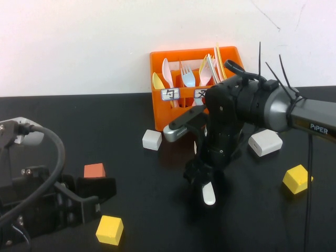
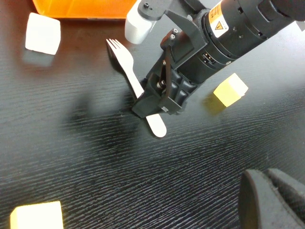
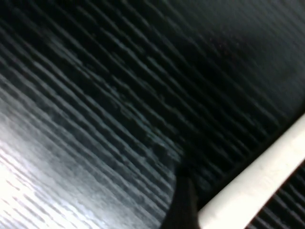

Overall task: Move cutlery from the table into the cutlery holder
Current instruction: Pick up the fork

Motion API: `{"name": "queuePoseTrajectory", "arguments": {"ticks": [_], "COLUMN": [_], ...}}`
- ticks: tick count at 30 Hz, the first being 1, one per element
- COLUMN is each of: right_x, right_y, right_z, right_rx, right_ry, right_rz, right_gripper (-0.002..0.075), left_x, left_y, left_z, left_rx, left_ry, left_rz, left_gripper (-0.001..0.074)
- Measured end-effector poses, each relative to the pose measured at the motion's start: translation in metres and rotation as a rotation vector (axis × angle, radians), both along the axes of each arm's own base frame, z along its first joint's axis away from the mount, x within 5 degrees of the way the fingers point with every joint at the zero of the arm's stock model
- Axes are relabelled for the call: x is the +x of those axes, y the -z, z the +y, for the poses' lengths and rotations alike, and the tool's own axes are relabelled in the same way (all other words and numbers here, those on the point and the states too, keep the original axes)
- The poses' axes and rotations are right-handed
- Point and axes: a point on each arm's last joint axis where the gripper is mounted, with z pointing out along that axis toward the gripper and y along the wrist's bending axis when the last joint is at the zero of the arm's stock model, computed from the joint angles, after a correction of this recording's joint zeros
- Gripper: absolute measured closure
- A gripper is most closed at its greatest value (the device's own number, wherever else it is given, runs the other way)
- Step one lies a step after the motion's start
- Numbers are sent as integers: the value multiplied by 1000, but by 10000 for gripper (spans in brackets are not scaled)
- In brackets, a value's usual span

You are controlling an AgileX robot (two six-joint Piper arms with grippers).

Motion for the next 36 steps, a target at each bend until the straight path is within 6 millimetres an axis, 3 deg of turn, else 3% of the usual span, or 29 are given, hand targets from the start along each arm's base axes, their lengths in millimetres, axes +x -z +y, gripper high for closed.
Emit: {"name": "queuePoseTrajectory", "arguments": {"ticks": [5,9,13,18,36], "right_x": [0,1,2,3,0], "right_y": [1,4,5,5,0], "right_z": [0,-1,-1,0,-2], "right_rx": [2,-21,-29,-30,-33], "right_ry": [24,17,-13,-23,-25], "right_rz": [4,1,1,1,13], "right_gripper": [165,219,344,582,587], "left_x": [0,0,0,0,1], "left_y": [0,0,0,0,-1], "left_z": [0,0,0,0,1], "left_rx": [0,0,0,0,-3], "left_ry": [-3,-3,-3,-3,-16], "left_rz": [-2,-2,-2,-2,-11], "left_gripper": [736,736,736,736,736]}}
